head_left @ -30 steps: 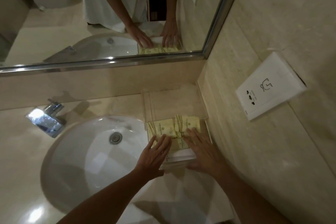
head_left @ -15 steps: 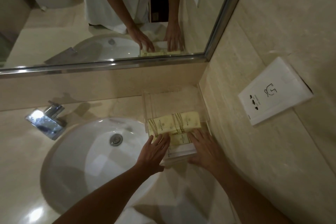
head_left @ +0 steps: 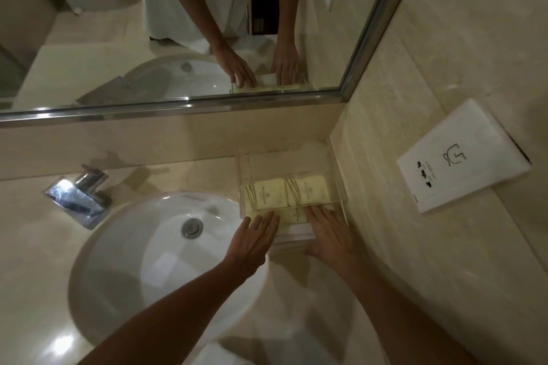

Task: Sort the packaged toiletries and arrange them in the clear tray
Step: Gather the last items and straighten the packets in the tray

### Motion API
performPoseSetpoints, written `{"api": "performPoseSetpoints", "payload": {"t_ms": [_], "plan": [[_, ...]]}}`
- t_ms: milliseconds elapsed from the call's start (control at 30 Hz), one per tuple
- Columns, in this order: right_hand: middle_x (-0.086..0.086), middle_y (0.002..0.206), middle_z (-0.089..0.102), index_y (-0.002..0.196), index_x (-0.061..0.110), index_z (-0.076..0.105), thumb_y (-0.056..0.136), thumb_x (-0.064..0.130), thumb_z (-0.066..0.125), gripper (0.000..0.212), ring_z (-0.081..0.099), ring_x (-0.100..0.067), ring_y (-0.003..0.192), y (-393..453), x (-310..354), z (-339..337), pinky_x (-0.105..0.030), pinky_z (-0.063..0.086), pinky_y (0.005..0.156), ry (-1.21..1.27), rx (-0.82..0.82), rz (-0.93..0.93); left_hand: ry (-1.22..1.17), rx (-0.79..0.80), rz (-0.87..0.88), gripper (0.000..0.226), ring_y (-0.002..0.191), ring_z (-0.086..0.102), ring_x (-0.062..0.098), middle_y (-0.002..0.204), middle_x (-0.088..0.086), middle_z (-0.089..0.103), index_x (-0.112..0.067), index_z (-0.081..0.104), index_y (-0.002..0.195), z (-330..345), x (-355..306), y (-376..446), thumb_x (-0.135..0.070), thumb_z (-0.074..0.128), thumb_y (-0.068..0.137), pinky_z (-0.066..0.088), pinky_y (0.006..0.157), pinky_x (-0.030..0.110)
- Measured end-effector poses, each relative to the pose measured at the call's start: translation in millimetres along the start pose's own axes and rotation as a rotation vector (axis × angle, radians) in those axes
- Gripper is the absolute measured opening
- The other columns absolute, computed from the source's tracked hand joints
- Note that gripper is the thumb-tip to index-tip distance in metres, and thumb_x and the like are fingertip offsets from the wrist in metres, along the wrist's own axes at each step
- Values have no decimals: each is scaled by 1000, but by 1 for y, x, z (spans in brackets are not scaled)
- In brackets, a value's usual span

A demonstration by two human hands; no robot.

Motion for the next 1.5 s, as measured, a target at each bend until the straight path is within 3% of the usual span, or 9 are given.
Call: {"api": "performPoseSetpoints", "payload": {"t_ms": [100,333,600,800,933,1067,1200,1300,1500], "plan": [[2,156,27,150,21,18,66,50,75,106,25,-18,143,3,0,-1,-37,16,117,34,7,18,-22,-6,0,104,106,58,27,141,15,49,-5,38,139,0,-1,1,-31,86,51,51,84,41],[2,162,5,152,21,-1,73,45,70,109,5,-17,149,0,11,7,-46,2,122,132,7,46,-122,-26,-26,98,116,51,28,149,17,38,-6,23,147,5,-6,1,-25,72,64,48,89,42],[-6,157,27,151,13,18,79,37,72,93,21,-20,146,-7,17,3,-41,12,122,60,-72,9,-138,-68,-21,95,122,48,31,148,19,39,-3,26,145,14,-12,2,-34,71,67,49,93,45],[-6,162,-6,152,12,-5,86,33,58,94,-4,-22,149,-3,15,17,-49,-4,121,69,22,-15,-185,-68,-64,97,124,41,36,150,25,31,-4,23,147,17,-11,7,-33,66,66,46,97,48],[-5,161,-12,151,13,-9,80,38,63,104,-9,-21,149,1,17,20,-51,-6,120,71,39,-10,-216,-47,-71,90,139,25,43,154,29,14,-5,13,149,18,-13,9,-29,56,74,34,110,51],[-8,161,5,153,11,6,81,25,65,94,9,-23,149,11,15,20,-49,7,121,57,10,-1,-178,-41,-85,85,144,17,40,155,29,10,-3,8,150,13,-13,12,-24,55,82,26,115,51],[-14,148,43,142,4,42,71,8,75,78,43,-27,136,10,12,19,-45,38,111,71,-134,-7,-161,-54,-69,87,132,43,35,146,23,40,1,30,143,9,-9,11,-16,76,71,44,104,46],[-12,125,64,125,5,61,57,17,88,74,63,-26,114,-2,14,13,-41,51,98,8,-234,-19,-106,-95,3,89,117,56,31,133,19,55,0,44,135,9,-2,6,-20,86,58,52,93,42],[-2,134,49,136,21,44,76,33,74,68,47,-23,122,-9,5,-1,-38,45,98,2,-232,46,-99,-190,-34,75,105,59,26,121,11,60,-14,49,123,3,15,4,-43,83,63,53,84,40]]}}
Point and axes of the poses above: each hand's wrist, its own y-axis towards the middle knuckle, its own z-axis out of the palm, x = y × z, the point moved 3 cm from there along y, towards the middle knuckle
